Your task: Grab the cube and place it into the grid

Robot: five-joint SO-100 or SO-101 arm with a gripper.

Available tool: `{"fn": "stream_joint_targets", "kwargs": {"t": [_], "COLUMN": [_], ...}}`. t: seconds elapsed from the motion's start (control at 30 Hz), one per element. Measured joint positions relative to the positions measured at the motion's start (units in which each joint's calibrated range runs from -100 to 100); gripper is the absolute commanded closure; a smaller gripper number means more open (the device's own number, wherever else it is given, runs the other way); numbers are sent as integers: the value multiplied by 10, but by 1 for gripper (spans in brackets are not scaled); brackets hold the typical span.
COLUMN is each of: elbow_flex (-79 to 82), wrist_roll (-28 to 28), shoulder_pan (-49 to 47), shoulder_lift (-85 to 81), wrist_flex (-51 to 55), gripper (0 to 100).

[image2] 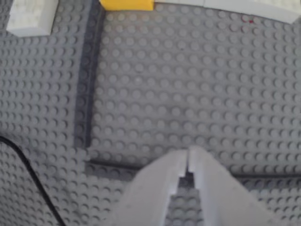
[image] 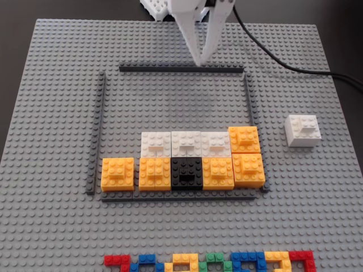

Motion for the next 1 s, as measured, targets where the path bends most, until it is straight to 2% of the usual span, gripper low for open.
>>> {"fn": "stream_joint_targets", "kwargs": {"t": [0.2,0.53,1.0], "elbow_flex": [-166,-387,-654], "wrist_roll": [-22,-88,-134], "shoulder_pan": [-34,-85,-157], "shoulder_lift": [126,308,548], "wrist_flex": [37,90,128], "gripper": [100,100,99]}}
